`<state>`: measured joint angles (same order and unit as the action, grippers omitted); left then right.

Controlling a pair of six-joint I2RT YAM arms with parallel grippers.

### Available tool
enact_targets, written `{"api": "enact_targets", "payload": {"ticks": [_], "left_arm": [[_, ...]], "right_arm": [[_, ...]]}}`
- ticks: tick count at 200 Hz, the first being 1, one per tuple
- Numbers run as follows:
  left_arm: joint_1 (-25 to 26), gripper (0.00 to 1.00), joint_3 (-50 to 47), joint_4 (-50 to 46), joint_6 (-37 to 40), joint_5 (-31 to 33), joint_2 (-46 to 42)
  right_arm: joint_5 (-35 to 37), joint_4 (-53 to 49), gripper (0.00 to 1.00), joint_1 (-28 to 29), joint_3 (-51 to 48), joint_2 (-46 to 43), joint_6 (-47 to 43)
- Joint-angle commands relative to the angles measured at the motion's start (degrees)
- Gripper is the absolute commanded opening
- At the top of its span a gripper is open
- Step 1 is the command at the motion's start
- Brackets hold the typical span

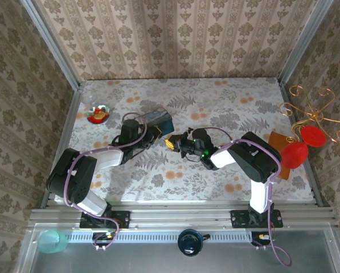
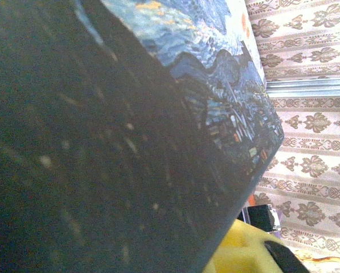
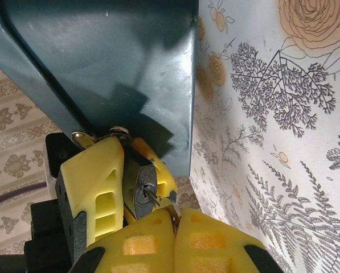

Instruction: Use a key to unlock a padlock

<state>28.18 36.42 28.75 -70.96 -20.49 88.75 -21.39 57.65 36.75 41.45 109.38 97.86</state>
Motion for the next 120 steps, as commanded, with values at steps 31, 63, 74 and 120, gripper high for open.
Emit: {"api": "enact_targets", "payload": {"ticks": [31, 63, 74, 120], "left_arm": [[4.8, 0.03, -1.4, 9.8, 1.9, -11.9, 2.6], [5.2, 0.02, -1.4, 9.0, 2.7, -11.5, 2.6], [5.3, 0.02, -1.5, 9.1, 2.7, -11.4, 2.6], [5.9, 0.02, -0.8, 9.3, 2.4, -11.5, 3.0]], "right_arm": [[-0.3, 1.5, 0.00, 0.3, 3.0, -1.9, -2.4], [0.0, 6.8, 0.00, 0.0, 2.9, 1.4, -0.2], [-0.3, 5.4, 0.00, 0.1, 3.5, 1.0, -1.1], [-2.1, 1.6, 0.00, 0.5, 6.1, -0.4, -3.4]]}}
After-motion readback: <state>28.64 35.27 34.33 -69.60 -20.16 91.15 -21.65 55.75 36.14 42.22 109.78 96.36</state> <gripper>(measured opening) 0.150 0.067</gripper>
